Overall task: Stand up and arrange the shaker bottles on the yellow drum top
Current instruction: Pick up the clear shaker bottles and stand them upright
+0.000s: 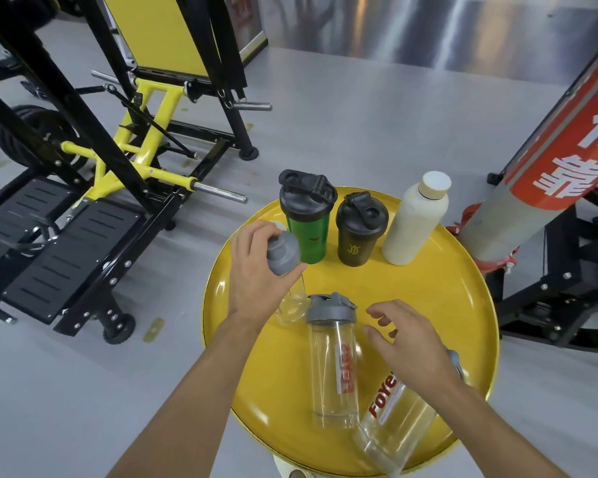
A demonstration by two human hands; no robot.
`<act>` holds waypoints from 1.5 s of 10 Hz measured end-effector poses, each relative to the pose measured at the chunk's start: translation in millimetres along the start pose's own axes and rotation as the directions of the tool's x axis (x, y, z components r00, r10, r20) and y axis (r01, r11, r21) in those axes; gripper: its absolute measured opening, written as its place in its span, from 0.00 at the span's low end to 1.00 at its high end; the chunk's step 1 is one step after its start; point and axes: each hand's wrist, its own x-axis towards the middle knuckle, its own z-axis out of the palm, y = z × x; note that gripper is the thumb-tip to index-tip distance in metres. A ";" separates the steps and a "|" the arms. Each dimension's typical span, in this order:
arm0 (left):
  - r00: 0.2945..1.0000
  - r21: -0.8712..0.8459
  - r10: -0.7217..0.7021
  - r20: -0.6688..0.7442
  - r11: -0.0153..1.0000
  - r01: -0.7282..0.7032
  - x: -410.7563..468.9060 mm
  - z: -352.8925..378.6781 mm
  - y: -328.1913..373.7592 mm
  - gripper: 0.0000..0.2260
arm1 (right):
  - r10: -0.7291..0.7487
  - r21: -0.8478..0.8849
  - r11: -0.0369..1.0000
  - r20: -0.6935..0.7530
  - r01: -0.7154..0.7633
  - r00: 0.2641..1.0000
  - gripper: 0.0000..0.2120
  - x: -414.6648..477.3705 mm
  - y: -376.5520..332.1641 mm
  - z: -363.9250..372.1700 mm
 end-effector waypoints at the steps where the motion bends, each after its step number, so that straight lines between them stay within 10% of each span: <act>1: 0.998 0.011 0.057 -0.028 0.998 -0.056 -1.9 3.6 -0.6 0.29 | 0.012 0.001 1.000 -0.003 -0.012 1.000 0.11 -0.8 -0.1 -0.3; 5: 0.979 -0.014 0.189 -0.072 0.981 -0.191 -15.2 15.2 -6.0 0.33 | 0.042 0.012 0.999 0.020 -0.042 0.999 0.14 -1.0 -5.0 11.0; 15: 0.974 -0.215 -0.178 0.140 0.955 0.206 -46.7 -2.2 -13.9 0.50 | 0.259 0.091 0.955 0.206 -0.282 0.944 0.48 21.5 -27.1 29.2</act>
